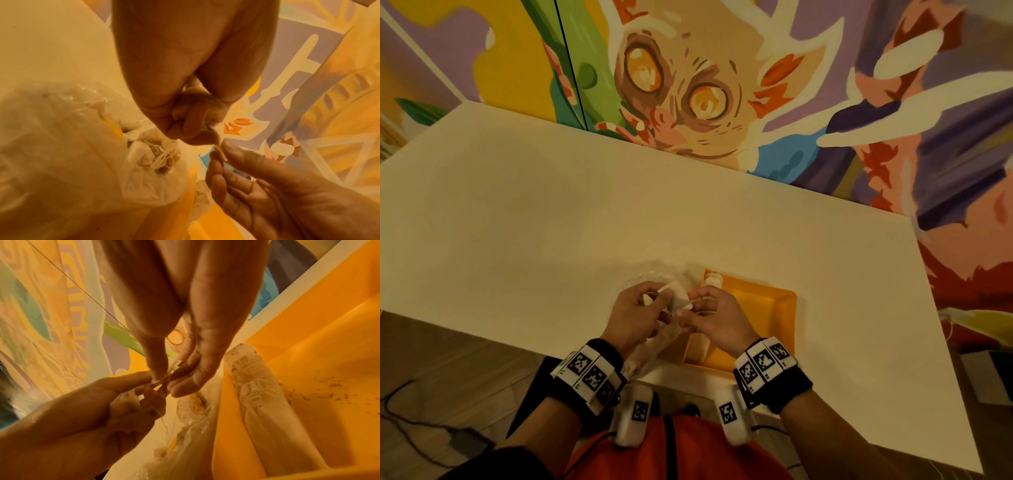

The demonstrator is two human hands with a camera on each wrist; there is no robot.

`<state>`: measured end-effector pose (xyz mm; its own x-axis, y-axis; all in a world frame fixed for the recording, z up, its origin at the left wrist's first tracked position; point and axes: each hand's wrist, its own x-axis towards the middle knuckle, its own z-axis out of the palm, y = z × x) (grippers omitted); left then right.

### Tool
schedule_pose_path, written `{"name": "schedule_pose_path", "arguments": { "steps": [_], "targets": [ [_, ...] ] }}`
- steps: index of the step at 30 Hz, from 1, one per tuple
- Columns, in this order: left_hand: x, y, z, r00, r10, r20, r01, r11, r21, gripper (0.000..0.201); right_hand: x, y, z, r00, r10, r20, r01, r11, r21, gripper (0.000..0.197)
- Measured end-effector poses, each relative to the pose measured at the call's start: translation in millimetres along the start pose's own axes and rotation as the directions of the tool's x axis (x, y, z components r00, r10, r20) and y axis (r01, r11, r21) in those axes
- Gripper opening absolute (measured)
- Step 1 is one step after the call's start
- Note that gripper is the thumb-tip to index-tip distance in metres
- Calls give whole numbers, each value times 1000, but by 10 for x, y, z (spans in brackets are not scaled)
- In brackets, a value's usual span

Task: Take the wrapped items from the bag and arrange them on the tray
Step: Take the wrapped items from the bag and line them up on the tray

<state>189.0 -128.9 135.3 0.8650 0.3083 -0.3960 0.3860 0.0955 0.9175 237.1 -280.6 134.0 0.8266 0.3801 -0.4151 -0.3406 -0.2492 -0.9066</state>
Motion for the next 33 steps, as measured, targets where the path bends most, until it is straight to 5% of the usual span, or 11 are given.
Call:
{"name": "schedule_pose_path", "arguments": {
  "steps": [5, 12, 19, 25, 33],
  "targets": [
    [0, -10, -9, 1000, -26, -5, 25, 999, -32, 14, -1, -14, -6, 990, -85, -115, 87, 996, 16, 11],
    [-32, -49, 17, 999, -33, 39, 33, 999, 3, 20, 8, -74, -55, 971, -169, -168, 162, 985, -52, 16],
    [-26, -4, -68, 992, 124, 9, -123, 974, 188, 18, -73, -279, -260, 940, -339, 28, 332, 896, -294, 12],
    [-48, 117, -25, 939, 252, 236, -307, 921, 238, 17, -50, -368, -378, 913, -334, 235, 407, 779, -477, 12],
    [-101, 151, 48, 909, 367, 196, -402, 897, 185, 10, -101, -173, -297, 937, -343, 70, 346, 879, -328, 13]
  ]
}}
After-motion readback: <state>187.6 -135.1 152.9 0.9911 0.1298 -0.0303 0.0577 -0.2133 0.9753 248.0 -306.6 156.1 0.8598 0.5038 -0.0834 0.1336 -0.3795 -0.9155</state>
